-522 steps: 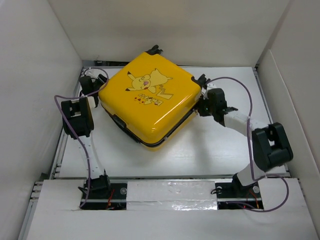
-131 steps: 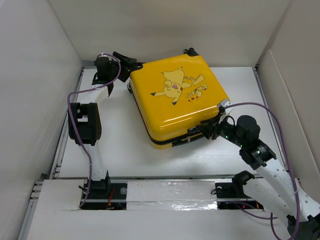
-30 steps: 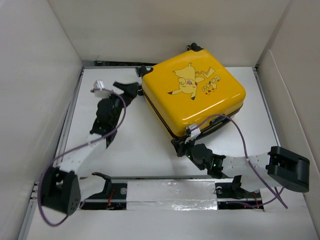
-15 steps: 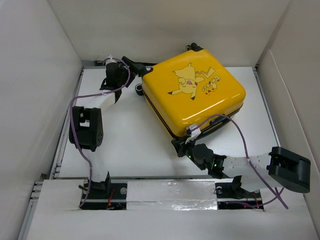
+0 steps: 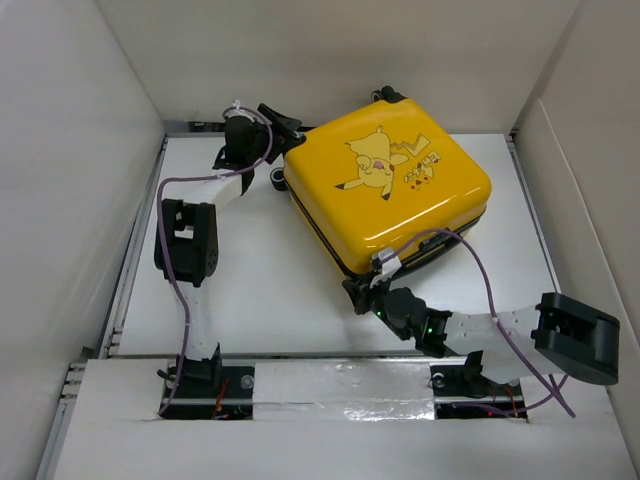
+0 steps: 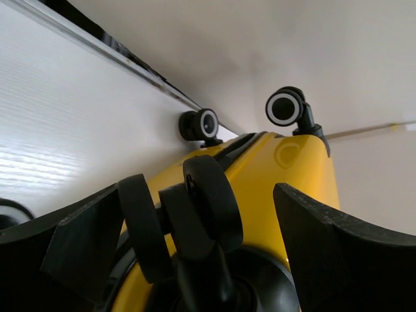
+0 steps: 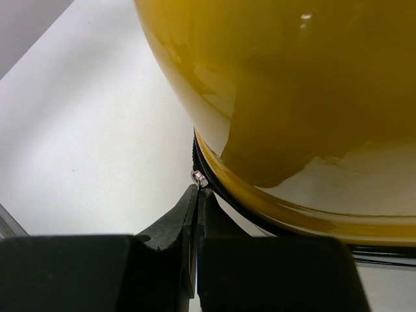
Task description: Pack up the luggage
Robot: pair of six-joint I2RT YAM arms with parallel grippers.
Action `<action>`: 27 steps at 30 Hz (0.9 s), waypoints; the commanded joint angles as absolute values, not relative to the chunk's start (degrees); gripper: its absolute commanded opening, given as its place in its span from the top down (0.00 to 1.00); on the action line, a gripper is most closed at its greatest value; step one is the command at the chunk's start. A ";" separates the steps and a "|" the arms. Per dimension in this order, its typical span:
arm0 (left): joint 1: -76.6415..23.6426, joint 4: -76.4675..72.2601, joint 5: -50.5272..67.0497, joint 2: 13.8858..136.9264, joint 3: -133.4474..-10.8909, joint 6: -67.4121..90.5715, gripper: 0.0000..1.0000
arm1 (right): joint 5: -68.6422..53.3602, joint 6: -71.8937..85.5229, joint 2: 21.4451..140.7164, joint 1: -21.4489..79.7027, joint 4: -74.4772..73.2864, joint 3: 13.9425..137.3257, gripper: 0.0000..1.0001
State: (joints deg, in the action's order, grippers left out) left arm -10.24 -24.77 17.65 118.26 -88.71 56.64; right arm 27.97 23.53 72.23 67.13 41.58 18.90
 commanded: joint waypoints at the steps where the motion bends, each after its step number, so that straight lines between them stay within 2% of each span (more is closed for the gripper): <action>1: -11.34 -32.23 21.00 119.09 -91.41 60.10 0.11 | 22.06 24.08 71.72 68.82 40.35 18.11 1.00; 2: -11.34 -33.30 21.53 120.05 -91.32 60.81 0.15 | 22.23 24.00 71.02 68.82 39.99 18.11 1.00; 3: -11.34 -34.18 22.06 120.49 -91.41 61.52 0.24 | 22.41 23.99 70.75 68.82 39.64 18.11 1.00; 5: -11.34 -35.24 22.32 121.46 -92.11 62.49 0.32 | 22.41 23.99 70.23 68.82 38.76 18.11 1.00; 6: -11.34 -35.59 22.32 121.55 -92.11 62.66 0.48 | 22.67 23.99 69.70 68.82 38.50 18.02 1.00; 8: -11.34 -36.47 21.97 121.55 -91.76 62.93 0.65 | 22.94 24.17 69.26 68.82 38.06 17.84 1.00; 9: -11.34 -36.82 21.71 121.47 -91.50 63.10 0.82 | 23.20 24.17 68.82 68.82 37.97 17.67 1.00; 11: -11.34 -37.87 21.53 120.85 -90.53 63.11 1.00 | 23.64 24.17 68.12 68.82 37.01 17.58 1.00; 15: -10.81 -42.26 20.66 117.87 -84.48 61.44 1.00 | 23.82 23.91 65.31 68.29 34.98 17.23 1.00; 17: -10.20 -46.11 20.13 114.11 -77.28 61.00 1.00 | 22.94 23.73 62.85 65.85 33.85 16.79 1.00; 22: -9.05 -63.08 18.46 104.60 -49.82 63.80 1.00 | 21.53 20.41 57.75 61.00 29.80 18.19 1.00; 27: -14.76 -77.07 16.27 97.04 -32.90 64.25 1.00 | 22.86 16.97 56.16 56.87 24.61 23.81 1.00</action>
State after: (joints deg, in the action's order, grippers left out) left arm -7.62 -69.63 4.75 100.33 -42.72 67.94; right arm 19.68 20.95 56.01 61.54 19.90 16.75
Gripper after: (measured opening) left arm 0.508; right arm 0.013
